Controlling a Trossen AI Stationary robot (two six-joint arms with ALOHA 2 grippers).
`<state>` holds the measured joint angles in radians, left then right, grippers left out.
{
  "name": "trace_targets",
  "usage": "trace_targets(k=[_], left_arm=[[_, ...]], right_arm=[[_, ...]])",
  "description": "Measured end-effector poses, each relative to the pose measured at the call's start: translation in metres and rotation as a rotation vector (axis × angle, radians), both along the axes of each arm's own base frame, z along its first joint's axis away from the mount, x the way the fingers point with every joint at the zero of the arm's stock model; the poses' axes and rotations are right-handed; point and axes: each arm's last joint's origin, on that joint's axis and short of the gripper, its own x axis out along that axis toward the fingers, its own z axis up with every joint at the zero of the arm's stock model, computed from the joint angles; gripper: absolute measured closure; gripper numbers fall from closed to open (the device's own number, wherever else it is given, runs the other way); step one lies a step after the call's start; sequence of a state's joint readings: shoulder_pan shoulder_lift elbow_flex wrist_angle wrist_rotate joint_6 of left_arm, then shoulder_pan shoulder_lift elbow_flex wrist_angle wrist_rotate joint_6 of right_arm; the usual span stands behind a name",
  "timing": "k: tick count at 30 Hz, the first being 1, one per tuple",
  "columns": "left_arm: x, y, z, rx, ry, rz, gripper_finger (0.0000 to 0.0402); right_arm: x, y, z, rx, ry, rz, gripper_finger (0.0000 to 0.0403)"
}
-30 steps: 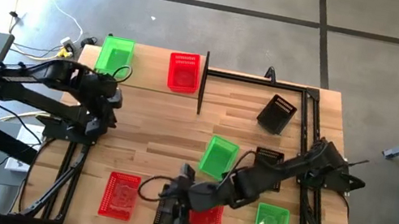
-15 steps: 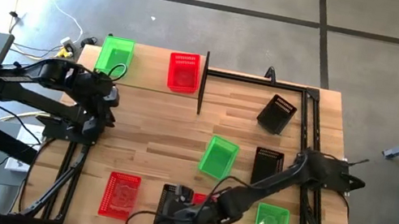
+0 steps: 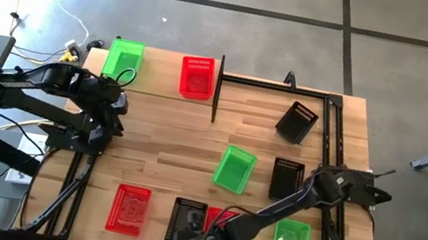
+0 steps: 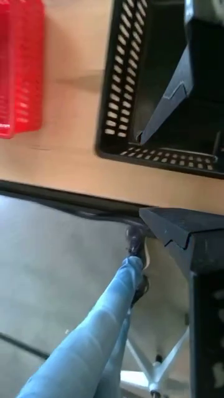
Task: Stack baskets on shelf by color
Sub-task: Put the bottom center black bin on the shelf
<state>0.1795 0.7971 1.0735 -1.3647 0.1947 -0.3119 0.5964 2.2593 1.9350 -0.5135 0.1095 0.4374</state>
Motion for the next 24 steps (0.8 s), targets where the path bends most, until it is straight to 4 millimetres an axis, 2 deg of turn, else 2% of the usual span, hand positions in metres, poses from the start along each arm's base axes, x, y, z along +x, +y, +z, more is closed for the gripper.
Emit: trace_targets(k=[10,24], left_arm=[[0.000,0.000,0.000,-0.002,0.001,0.003,0.0312],[0.000,0.000,0.000,-0.002,0.000,0.001,0.0312]], right_arm=[[0.002,0.006,-0.034,-0.036,0.079,-0.025,0.0254],[0.001,0.006,-0.050,-0.085,0.118,-0.037,0.0254]])
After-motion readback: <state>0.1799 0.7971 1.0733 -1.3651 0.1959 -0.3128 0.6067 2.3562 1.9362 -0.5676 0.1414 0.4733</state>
